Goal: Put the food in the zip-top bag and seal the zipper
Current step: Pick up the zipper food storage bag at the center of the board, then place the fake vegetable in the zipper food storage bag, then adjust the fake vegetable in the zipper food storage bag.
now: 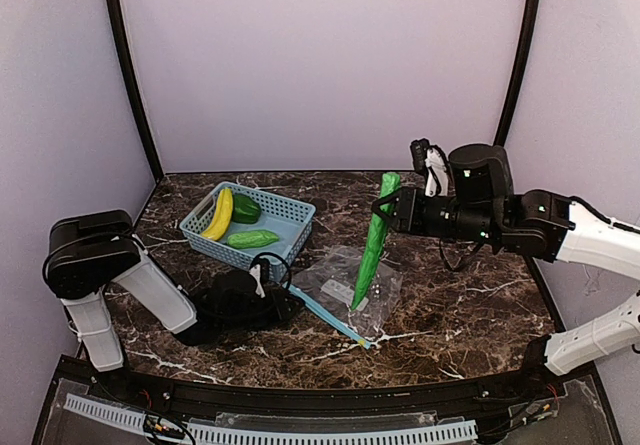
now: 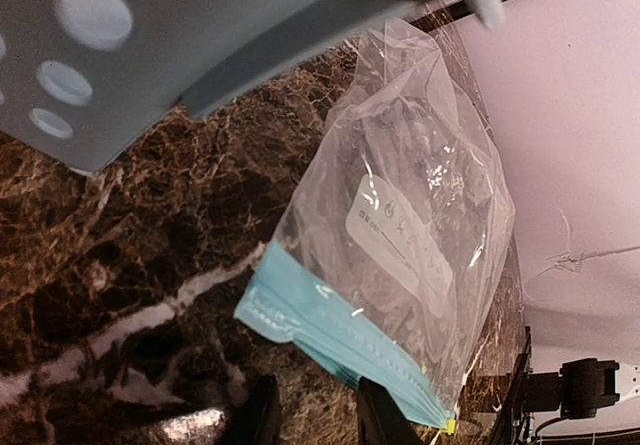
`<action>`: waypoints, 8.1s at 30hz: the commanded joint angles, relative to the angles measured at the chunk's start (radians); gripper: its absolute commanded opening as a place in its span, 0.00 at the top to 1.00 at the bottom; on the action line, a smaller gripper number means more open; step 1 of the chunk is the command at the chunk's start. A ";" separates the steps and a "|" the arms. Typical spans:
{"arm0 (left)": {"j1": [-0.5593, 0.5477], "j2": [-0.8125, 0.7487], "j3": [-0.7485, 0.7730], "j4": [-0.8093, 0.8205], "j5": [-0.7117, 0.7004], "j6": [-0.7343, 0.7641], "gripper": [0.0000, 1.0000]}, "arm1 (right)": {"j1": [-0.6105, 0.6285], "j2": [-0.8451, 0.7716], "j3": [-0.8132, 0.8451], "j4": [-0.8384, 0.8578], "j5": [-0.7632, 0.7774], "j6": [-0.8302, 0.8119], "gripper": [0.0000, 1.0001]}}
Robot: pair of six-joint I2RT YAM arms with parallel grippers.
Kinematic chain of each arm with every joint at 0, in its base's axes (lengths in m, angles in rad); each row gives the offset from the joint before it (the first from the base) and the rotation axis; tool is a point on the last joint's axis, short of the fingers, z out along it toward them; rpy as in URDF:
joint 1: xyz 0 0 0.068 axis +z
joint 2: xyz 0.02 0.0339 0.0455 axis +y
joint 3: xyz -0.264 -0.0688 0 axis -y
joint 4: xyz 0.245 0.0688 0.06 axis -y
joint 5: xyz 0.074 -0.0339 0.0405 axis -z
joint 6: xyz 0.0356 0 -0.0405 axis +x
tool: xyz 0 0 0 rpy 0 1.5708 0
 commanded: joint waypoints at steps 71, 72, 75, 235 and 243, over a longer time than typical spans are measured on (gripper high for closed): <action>-0.018 -0.240 0.567 -0.790 0.089 0.301 0.99 | 0.208 0.042 0.242 0.093 0.240 -0.434 0.79; -0.021 -0.248 0.575 -0.797 0.088 0.308 0.99 | 0.222 0.048 0.245 0.101 0.253 -0.440 0.79; -0.023 -0.260 0.580 -0.806 0.096 0.310 0.99 | 0.260 0.071 0.257 0.133 0.298 -0.465 0.79; 0.061 -0.421 0.363 -0.635 0.189 0.198 0.99 | 0.184 0.214 -0.099 0.255 0.098 -0.231 0.74; 0.062 -0.424 0.375 -0.659 0.215 0.220 0.99 | 0.170 0.313 -0.024 0.286 0.067 -0.289 0.75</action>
